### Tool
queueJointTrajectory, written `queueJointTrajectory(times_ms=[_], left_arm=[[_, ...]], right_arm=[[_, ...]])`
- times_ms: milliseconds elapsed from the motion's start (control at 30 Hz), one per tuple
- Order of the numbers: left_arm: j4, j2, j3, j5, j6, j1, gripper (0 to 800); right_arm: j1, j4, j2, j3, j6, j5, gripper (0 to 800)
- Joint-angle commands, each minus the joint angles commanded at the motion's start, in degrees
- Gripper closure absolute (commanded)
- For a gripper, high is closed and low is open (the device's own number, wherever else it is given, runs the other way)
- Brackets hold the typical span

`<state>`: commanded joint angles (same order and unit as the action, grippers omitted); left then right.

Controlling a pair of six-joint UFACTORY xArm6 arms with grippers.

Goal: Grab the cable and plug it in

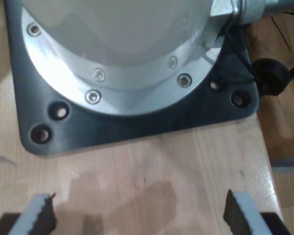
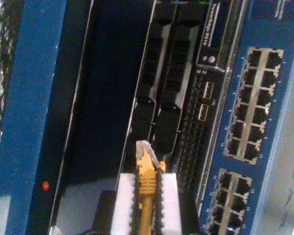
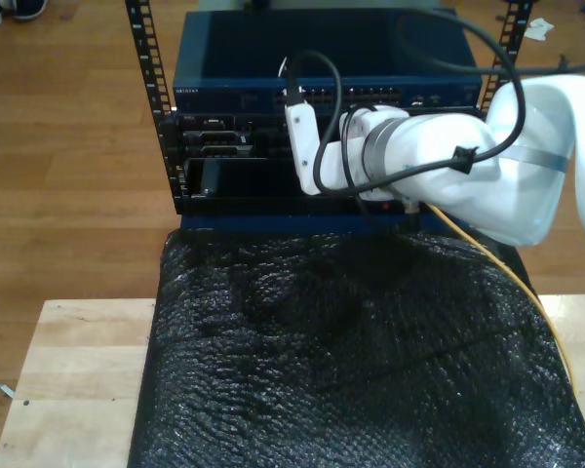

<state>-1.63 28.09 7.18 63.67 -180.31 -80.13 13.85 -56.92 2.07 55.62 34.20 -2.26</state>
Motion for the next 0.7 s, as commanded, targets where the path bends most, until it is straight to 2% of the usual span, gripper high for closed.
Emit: queueJointTrajectory(times_ms=[267, 700], left_arm=[[0.0, 0.0, 0.0, 0.0, 0.0, 0.0, 0], [0.0, 0.0, 0.0, 0.0, -0.09, 0.0, 0]], right_arm=[[-0.7, 13.27, 0.35, -1.93, 13.27, -5.19, 798], [-1.49, 31.82, 0.26, -8.62, 35.25, -23.74, 799]])
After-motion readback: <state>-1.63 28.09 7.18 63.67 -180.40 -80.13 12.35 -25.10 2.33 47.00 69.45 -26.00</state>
